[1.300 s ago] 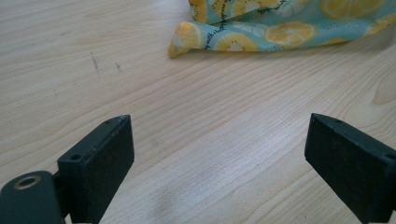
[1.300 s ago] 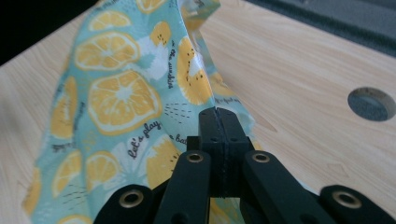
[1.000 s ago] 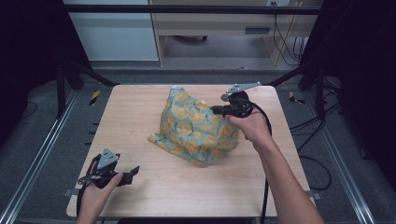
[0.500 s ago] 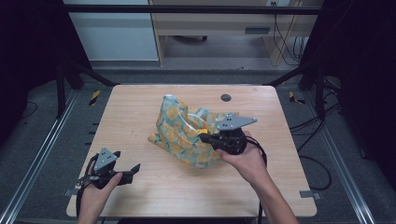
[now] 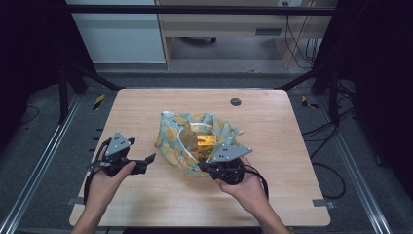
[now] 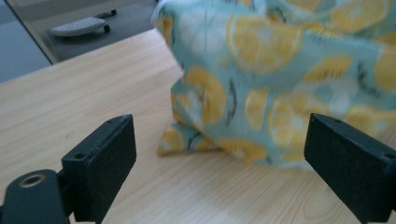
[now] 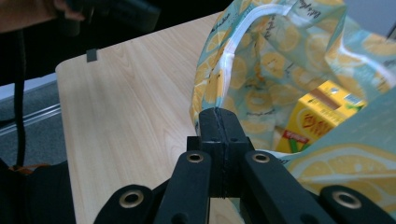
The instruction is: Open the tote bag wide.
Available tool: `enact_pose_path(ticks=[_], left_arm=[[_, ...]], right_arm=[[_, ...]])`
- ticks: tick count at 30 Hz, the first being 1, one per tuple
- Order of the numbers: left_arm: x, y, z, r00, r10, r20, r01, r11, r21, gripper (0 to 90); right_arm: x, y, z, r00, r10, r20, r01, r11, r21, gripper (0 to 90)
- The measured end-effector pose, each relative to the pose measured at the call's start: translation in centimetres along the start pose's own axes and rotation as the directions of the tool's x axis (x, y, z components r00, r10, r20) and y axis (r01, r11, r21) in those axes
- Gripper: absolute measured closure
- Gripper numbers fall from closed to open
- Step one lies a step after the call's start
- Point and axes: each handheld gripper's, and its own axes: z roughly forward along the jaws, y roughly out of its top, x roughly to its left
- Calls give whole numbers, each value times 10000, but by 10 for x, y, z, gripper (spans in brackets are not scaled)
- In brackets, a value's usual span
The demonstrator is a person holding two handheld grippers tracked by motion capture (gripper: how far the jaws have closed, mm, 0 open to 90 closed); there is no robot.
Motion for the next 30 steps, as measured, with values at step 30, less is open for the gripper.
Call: enact_pose_path(ticks=[30], left_arm=[[-20, 98, 116, 9886, 1457, 377, -1502, 9717, 1823, 82]], right_arm=[[-2, -28, 8, 9969, 638, -463, -646, 9978, -151, 900]])
